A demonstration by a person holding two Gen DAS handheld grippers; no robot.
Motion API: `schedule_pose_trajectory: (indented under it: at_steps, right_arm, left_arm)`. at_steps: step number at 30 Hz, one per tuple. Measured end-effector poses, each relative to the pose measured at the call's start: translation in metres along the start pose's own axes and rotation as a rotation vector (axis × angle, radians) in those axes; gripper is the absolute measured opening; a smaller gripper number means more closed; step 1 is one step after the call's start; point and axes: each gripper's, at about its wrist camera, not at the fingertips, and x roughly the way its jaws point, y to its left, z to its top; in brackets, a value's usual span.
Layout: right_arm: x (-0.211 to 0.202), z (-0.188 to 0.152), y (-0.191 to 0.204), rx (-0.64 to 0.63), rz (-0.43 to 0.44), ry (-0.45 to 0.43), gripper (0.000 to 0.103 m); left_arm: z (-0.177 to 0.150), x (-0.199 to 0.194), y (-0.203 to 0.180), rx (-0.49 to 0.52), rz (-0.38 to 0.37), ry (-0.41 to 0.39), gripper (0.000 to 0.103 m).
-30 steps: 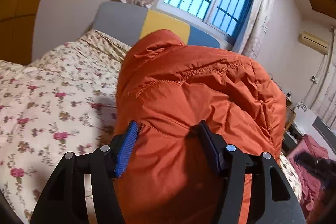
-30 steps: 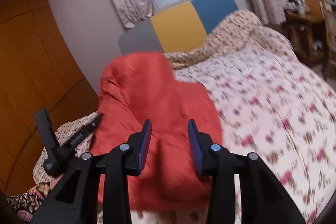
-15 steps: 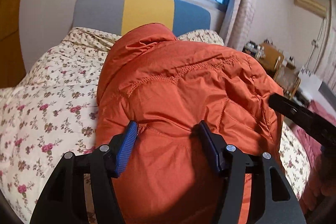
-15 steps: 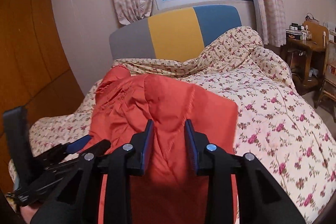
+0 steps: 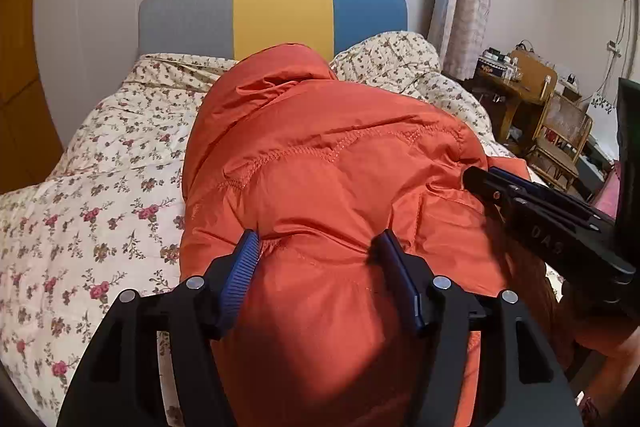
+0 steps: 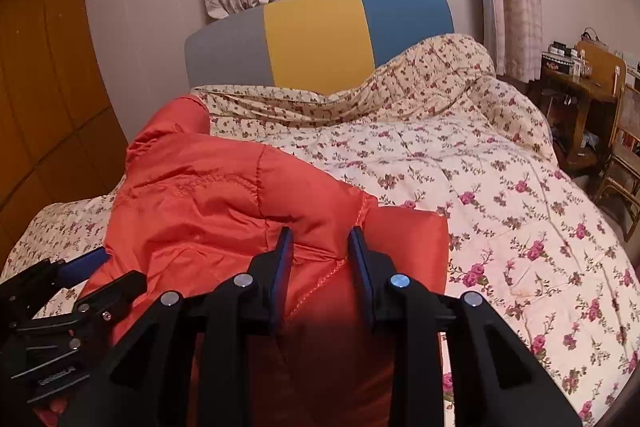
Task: Fold large clothes
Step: 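Press the folded jacket bundle flat with both tools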
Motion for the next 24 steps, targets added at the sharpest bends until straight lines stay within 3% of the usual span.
schedule_pose_trajectory:
  at_steps: [15, 24]
  right_arm:
    - [0.054, -0.014, -0.017, 0.093, 0.063, 0.093, 0.027]
    - [0.088, -0.017, -0.003, 0.061, 0.091, 0.135, 0.028]
  left_arm:
    - [-0.005, 0.032, 0.002, -0.020, 0.004, 0.030, 0.073]
    - [-0.018, 0.041, 0.019, -0.077, -0.007, -0.024, 0.073]
